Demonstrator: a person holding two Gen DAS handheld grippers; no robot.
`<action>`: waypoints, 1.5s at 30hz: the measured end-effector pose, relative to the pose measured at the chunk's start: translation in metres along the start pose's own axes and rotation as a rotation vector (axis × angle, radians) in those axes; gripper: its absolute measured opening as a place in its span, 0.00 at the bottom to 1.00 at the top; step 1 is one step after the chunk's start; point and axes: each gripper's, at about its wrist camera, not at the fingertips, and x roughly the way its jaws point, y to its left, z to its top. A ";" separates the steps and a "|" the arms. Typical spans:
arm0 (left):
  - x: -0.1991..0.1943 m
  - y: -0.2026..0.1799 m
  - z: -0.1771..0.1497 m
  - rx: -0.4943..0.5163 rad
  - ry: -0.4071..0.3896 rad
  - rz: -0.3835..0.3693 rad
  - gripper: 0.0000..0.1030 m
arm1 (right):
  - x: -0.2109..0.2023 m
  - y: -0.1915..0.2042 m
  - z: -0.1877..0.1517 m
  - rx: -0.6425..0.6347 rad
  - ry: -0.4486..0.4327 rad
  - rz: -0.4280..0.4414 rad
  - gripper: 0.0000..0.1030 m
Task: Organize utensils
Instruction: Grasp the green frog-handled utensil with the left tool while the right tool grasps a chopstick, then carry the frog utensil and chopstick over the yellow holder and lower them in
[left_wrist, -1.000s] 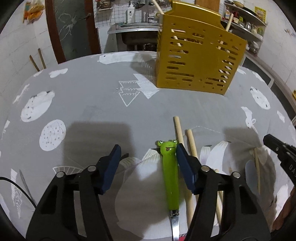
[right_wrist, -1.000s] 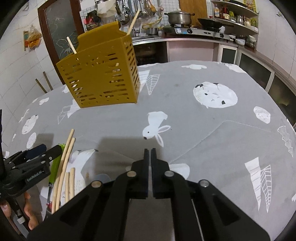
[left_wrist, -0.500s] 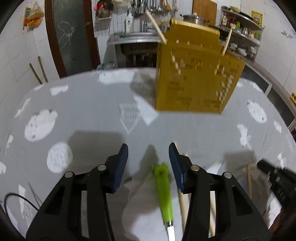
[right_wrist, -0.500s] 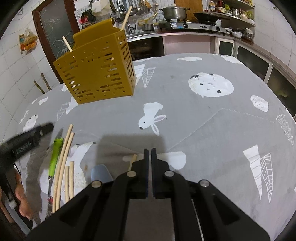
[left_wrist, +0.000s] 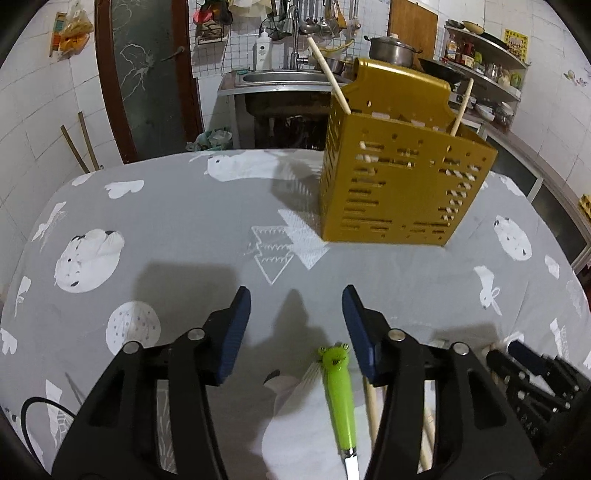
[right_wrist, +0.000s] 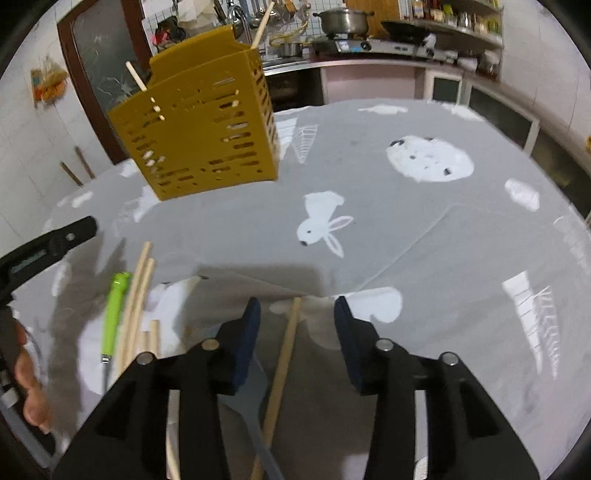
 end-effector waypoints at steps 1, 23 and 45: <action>0.000 0.001 -0.002 -0.003 0.005 0.002 0.55 | 0.003 0.000 0.000 0.006 0.020 0.002 0.17; 0.024 -0.008 -0.029 0.024 0.129 0.012 0.50 | 0.020 0.007 0.011 -0.006 0.032 0.003 0.05; 0.037 -0.012 -0.028 0.018 0.161 -0.034 0.21 | 0.020 0.005 0.017 -0.002 0.000 0.034 0.05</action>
